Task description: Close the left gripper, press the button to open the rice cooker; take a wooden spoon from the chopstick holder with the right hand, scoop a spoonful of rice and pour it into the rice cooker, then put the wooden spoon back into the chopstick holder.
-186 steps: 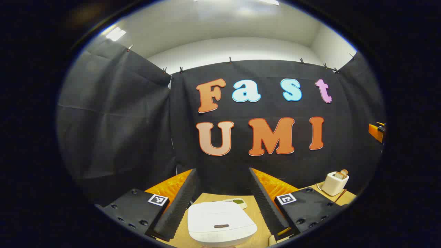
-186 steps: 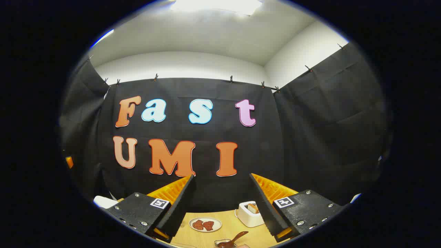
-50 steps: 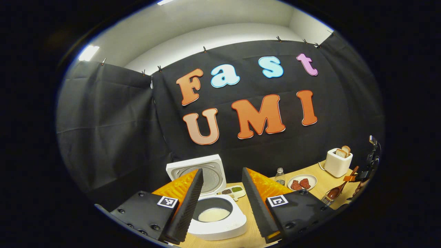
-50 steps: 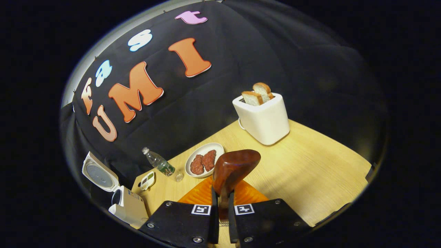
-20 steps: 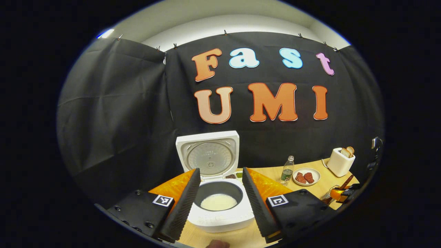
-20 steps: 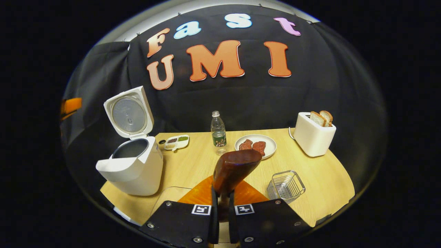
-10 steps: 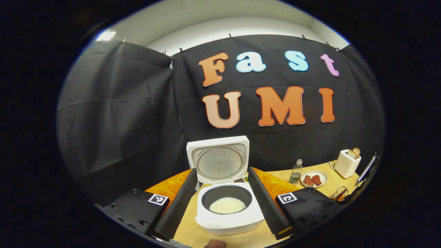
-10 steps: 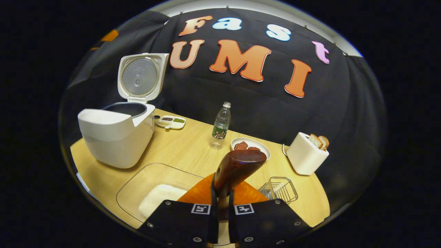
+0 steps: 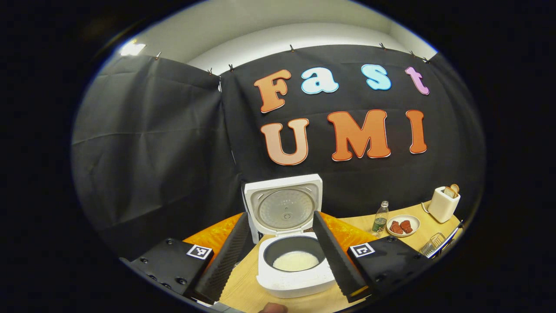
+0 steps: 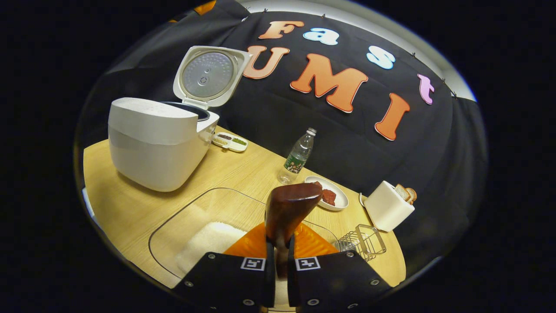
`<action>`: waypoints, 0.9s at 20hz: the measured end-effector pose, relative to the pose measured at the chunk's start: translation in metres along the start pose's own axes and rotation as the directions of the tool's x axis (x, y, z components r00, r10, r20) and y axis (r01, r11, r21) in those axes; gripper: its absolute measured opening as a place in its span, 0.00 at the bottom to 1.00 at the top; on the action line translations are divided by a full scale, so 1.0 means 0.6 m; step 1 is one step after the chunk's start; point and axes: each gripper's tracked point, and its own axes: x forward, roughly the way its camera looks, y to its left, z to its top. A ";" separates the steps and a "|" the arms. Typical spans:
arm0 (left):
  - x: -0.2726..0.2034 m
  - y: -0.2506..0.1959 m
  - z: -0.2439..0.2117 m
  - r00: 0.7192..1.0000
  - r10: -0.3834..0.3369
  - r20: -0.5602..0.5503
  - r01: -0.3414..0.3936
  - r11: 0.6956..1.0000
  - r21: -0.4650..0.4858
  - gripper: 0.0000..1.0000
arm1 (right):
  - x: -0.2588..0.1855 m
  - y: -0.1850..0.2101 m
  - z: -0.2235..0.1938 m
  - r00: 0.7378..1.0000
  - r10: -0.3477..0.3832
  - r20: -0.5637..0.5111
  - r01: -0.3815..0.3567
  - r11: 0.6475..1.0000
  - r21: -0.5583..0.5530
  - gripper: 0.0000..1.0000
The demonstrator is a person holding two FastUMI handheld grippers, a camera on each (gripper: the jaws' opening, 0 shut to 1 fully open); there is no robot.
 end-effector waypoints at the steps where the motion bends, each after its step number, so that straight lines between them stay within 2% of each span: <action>1: 0.002 0.005 -0.003 1.000 0.004 -0.006 -0.004 1.000 -0.005 0.95 | 0.003 0.009 -0.007 1.000 0.020 -0.019 -0.019 0.999 0.037 0.11; 2: 0.002 0.012 -0.006 1.000 0.009 -0.010 -0.009 1.000 -0.010 0.99 | 0.002 0.013 -0.008 0.999 0.027 -0.023 -0.025 0.997 0.076 0.11; 5: 0.002 0.018 -0.011 1.000 0.011 -0.018 -0.012 1.000 -0.018 0.99 | 0.010 0.006 -0.005 0.998 0.026 -0.051 -0.018 0.989 0.143 0.11; 8: 0.005 0.024 -0.013 1.000 0.008 -0.018 -0.008 1.000 -0.016 0.99 | 0.016 -0.001 0.004 0.994 0.052 -0.092 -0.022 0.955 0.297 0.11; 11: 0.003 0.034 -0.008 1.000 0.012 -0.005 -0.012 0.999 -0.043 0.99 | 0.022 -0.004 0.003 0.991 0.042 -0.124 0.004 0.937 0.349 0.11; 12: 0.002 0.037 -0.006 1.000 0.007 -0.001 -0.007 0.999 -0.050 0.95 | 0.021 -0.001 0.003 0.990 0.042 -0.133 0.008 0.936 0.352 0.11; 13: 0.003 0.044 -0.006 1.000 0.010 0.002 -0.009 0.999 -0.052 0.95 | 0.020 0.002 0.004 0.990 0.040 -0.136 0.011 0.936 0.353 0.11; 14: 0.005 0.050 -0.009 1.000 0.006 0.002 -0.006 0.999 -0.049 0.99 | 0.018 0.002 0.003 0.989 0.041 -0.143 0.013 0.933 0.360 0.11; 15: 0.007 0.057 -0.013 1.000 0.007 0.001 -0.007 0.999 -0.046 0.95 | 0.017 0.008 0.006 0.987 0.053 -0.149 0.009 0.922 0.387 0.11; 16: 0.011 0.064 -0.017 1.000 0.004 -0.004 -0.004 0.999 -0.044 0.99 | 0.015 0.013 0.006 0.985 0.068 -0.161 0.007 0.904 0.428 0.11; 17: 0.014 0.069 -0.023 1.000 0.004 -0.010 -0.004 0.999 -0.043 0.99 | 0.012 0.020 0.006 0.982 0.084 -0.170 0.005 0.883 0.468 0.11; 18: 0.017 0.074 -0.026 1.000 0.001 -0.015 -0.002 0.999 -0.046 0.95 | 0.011 0.023 0.006 0.979 0.094 -0.180 0.008 0.867 0.499 0.11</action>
